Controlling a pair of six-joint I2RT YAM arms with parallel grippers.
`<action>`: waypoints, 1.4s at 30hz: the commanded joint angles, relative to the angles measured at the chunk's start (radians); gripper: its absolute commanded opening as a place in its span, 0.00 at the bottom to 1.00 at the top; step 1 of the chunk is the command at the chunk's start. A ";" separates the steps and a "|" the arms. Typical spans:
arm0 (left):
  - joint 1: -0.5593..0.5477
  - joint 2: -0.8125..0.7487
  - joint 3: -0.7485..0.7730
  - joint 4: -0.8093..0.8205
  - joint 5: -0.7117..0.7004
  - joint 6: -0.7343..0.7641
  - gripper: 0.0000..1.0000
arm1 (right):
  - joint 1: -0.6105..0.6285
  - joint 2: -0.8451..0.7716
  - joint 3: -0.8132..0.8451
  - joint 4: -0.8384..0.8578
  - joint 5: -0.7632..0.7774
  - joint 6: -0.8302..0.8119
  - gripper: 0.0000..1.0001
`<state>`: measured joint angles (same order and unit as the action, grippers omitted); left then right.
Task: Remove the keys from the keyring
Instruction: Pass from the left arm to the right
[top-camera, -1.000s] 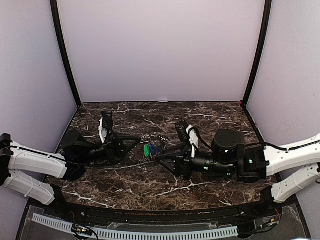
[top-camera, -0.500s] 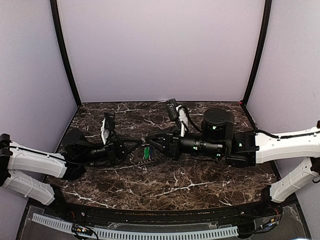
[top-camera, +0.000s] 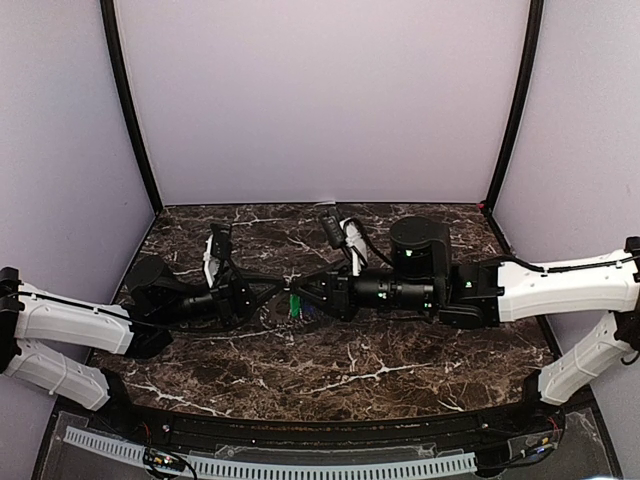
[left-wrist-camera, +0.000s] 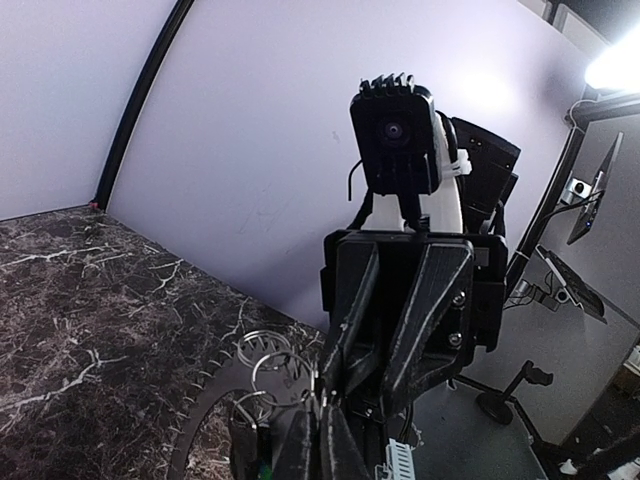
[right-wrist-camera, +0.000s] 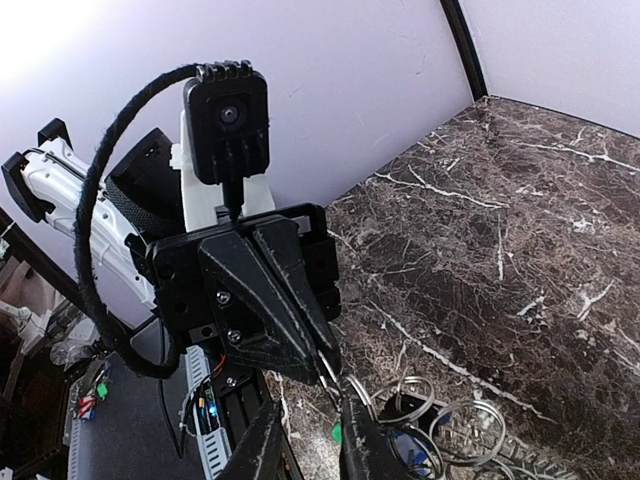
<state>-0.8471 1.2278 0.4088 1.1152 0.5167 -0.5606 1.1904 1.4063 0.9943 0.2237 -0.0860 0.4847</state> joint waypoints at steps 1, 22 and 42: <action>0.001 -0.045 0.034 0.058 0.030 0.014 0.00 | -0.027 -0.035 -0.015 0.012 -0.004 0.005 0.21; 0.002 0.012 0.064 0.077 0.095 -0.017 0.00 | -0.028 0.084 0.048 0.042 -0.039 -0.068 0.16; 0.002 0.114 -0.037 0.116 0.058 -0.038 0.00 | -0.028 0.105 -0.095 0.154 0.001 -0.059 0.00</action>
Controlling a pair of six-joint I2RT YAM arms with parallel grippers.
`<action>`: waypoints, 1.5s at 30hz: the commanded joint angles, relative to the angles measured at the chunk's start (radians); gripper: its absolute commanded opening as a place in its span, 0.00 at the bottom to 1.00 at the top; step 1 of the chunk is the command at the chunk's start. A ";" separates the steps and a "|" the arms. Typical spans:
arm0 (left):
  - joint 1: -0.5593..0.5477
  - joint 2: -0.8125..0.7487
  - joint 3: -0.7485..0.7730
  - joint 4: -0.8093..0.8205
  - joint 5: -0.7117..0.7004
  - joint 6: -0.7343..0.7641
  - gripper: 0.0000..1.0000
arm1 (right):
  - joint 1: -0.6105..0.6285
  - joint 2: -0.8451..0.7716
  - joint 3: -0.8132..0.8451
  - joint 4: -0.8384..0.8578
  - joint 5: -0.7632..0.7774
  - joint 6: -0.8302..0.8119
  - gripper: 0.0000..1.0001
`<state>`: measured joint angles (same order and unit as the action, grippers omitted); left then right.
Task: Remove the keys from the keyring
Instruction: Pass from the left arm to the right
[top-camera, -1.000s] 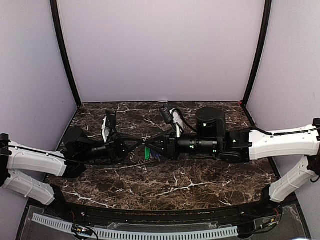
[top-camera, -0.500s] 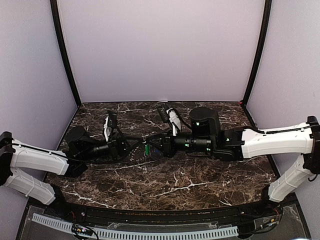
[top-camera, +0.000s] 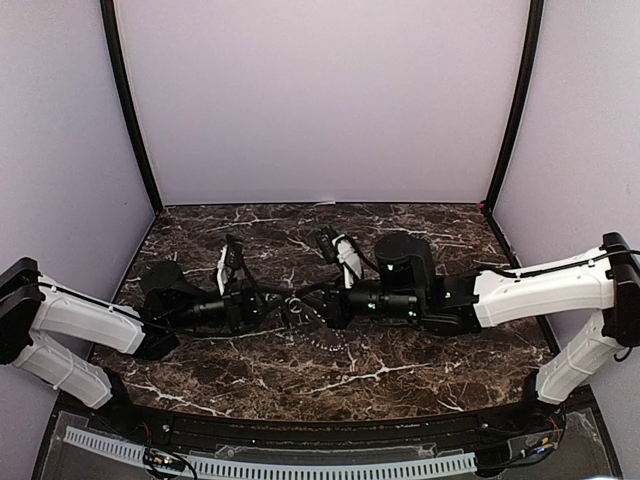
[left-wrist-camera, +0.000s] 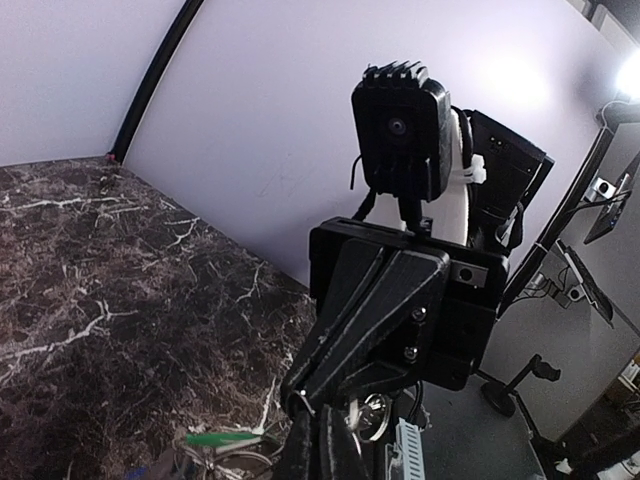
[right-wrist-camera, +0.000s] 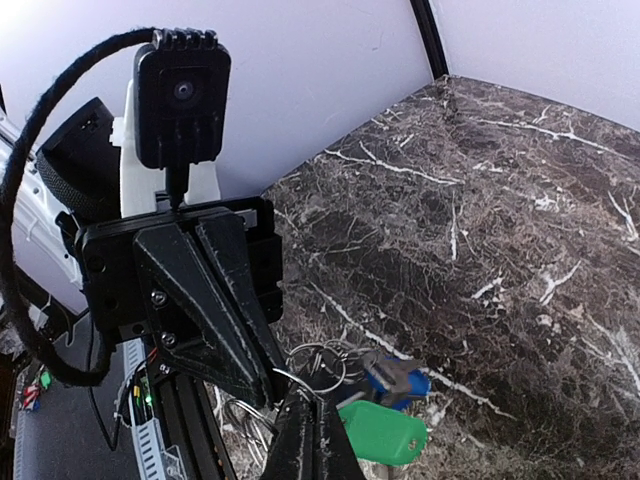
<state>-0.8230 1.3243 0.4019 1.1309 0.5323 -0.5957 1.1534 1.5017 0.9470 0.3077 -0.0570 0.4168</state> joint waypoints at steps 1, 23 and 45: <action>-0.022 0.025 -0.038 0.117 0.050 -0.007 0.00 | 0.009 0.003 -0.063 0.082 -0.037 0.013 0.00; -0.022 0.058 -0.021 0.280 0.295 -0.014 0.00 | 0.008 -0.090 -0.177 0.297 -0.304 -0.049 0.30; -0.022 0.044 -0.021 0.272 0.298 -0.009 0.00 | 0.010 -0.024 -0.123 0.267 -0.364 -0.067 0.00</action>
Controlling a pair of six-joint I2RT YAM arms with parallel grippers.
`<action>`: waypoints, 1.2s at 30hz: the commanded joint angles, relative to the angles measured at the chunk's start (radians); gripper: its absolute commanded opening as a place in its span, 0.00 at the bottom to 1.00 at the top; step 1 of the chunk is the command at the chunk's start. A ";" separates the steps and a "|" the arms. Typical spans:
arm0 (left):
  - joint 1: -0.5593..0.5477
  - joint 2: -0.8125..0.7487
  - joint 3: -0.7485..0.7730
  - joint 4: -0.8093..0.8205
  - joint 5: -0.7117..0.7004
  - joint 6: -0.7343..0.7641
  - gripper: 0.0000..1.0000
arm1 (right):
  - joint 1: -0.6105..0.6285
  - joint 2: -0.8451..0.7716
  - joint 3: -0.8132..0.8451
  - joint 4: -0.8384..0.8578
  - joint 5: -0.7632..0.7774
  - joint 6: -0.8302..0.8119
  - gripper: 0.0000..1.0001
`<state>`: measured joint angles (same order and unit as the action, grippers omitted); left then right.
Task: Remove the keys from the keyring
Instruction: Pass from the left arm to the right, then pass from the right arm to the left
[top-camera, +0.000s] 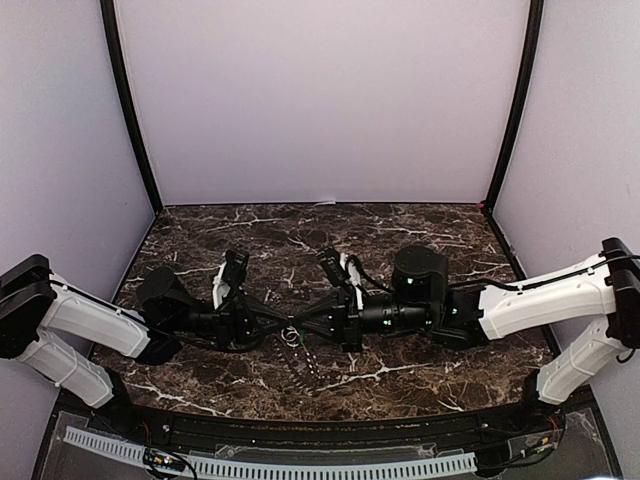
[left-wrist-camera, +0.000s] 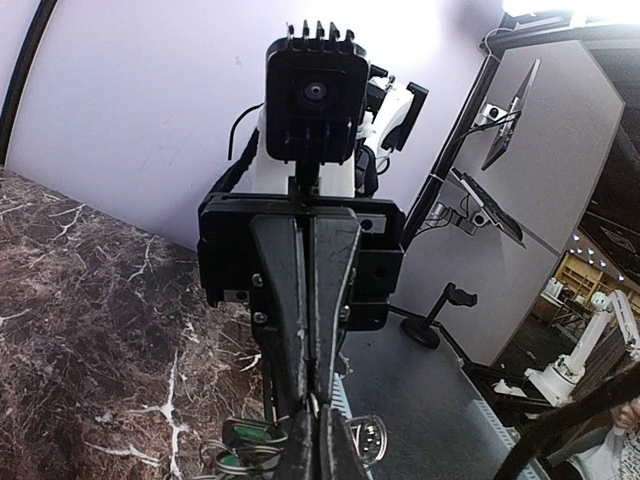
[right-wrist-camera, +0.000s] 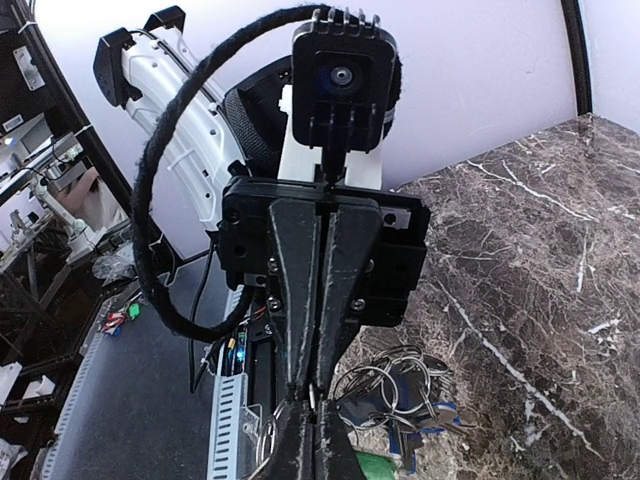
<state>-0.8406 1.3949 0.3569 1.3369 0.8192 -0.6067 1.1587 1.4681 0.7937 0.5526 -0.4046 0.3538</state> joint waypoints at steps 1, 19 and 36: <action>-0.005 -0.026 0.024 0.063 0.010 0.005 0.00 | 0.005 0.006 0.028 0.020 -0.018 -0.007 0.00; -0.005 -0.154 0.009 -0.367 -0.149 0.283 0.62 | 0.006 0.001 0.329 -0.878 0.194 -0.113 0.00; -0.005 0.110 0.076 -0.183 0.092 0.270 0.56 | -0.033 0.192 0.615 -1.244 0.007 -0.108 0.00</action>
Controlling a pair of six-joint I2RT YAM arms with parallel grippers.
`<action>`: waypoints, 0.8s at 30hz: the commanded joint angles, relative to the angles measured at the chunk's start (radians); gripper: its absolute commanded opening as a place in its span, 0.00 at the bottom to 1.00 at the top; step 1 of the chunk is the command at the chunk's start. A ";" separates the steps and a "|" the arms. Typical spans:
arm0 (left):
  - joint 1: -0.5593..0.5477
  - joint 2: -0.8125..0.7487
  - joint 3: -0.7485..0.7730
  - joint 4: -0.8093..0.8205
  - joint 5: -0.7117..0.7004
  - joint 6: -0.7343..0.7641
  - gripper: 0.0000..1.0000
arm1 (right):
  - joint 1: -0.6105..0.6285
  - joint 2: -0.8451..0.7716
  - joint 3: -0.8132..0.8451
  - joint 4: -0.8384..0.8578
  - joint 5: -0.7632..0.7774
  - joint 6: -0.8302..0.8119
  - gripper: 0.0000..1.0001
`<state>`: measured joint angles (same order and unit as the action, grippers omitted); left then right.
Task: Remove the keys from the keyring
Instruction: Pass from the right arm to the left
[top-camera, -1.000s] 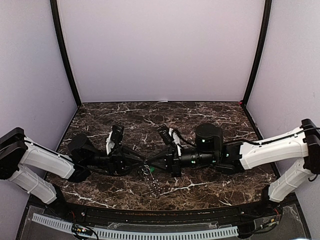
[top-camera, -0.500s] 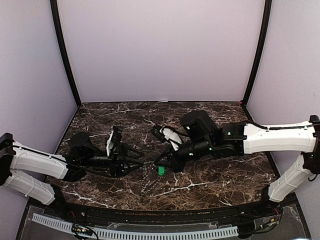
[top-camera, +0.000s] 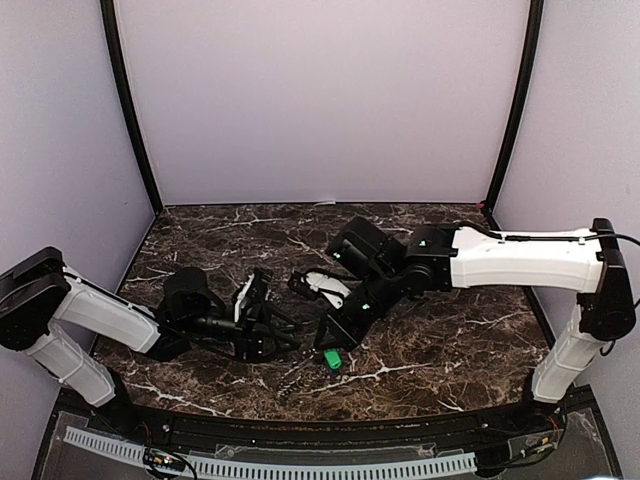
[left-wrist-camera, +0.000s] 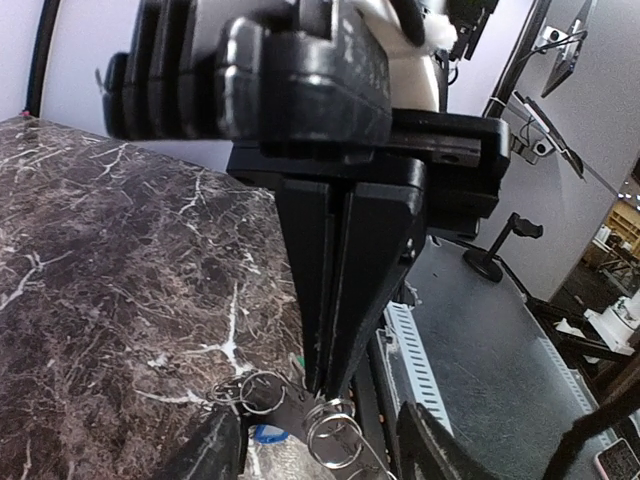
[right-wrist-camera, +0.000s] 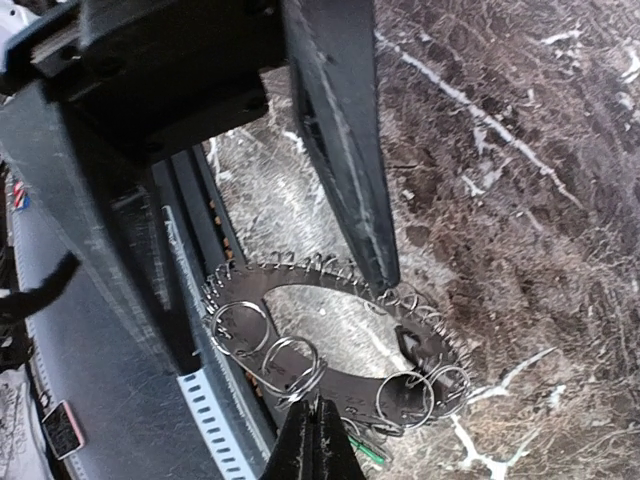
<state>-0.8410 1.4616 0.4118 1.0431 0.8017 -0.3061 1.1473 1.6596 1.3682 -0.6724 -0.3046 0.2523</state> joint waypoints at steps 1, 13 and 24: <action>-0.004 0.062 0.023 0.127 0.122 -0.041 0.56 | -0.025 -0.002 0.039 -0.016 -0.105 -0.006 0.00; -0.036 0.193 0.056 0.312 0.169 -0.168 0.53 | -0.053 -0.015 0.007 0.032 -0.203 0.001 0.00; -0.056 0.200 0.081 0.241 0.152 -0.129 0.34 | -0.061 -0.017 -0.003 0.056 -0.229 0.002 0.00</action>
<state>-0.8879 1.6611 0.4641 1.2842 0.9459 -0.4515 1.0954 1.6596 1.3674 -0.6708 -0.5003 0.2520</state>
